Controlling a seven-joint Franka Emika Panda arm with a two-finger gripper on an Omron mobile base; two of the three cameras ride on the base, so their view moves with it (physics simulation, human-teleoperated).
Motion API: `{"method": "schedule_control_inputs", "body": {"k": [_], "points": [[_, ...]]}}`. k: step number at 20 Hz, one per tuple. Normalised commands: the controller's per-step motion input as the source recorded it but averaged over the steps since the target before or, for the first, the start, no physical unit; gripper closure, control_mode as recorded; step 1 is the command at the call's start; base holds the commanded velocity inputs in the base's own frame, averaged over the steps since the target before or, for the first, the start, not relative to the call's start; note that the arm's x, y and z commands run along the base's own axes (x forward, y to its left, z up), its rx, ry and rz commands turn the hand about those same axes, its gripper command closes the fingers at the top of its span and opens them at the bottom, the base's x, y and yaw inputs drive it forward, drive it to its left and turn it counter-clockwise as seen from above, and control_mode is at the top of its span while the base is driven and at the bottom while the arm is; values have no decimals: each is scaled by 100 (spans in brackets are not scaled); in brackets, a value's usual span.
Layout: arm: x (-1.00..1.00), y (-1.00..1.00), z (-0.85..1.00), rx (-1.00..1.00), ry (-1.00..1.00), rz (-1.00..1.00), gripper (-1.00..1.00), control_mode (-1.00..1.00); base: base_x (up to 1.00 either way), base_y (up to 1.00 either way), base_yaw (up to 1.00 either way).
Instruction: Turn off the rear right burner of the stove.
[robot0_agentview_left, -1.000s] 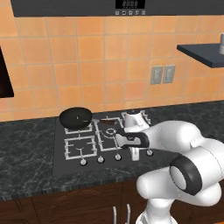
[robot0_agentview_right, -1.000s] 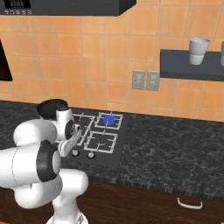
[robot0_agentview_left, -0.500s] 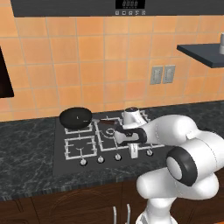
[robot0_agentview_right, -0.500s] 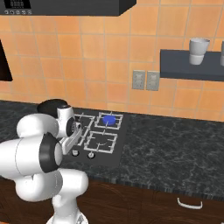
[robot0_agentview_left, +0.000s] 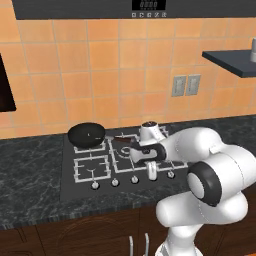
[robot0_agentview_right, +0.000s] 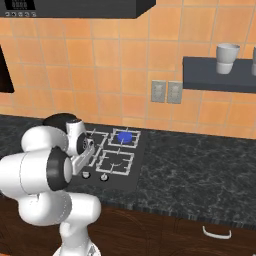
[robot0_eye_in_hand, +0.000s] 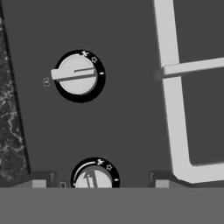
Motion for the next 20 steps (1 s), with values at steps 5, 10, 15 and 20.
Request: {"method": "schedule_control_inputs", "body": {"k": [5,10,15,20], "points": [[-48,0,-42,0,4,0,-100,-100,0,0,0],[-45,8,-3,-2,-6,2,-100,-100,0,0,0],[-8,0,0,0,-2,0,-100,-100,0,0,0],[1,-25,-4,0,0,0,-100,-100,0,0,0]]}}
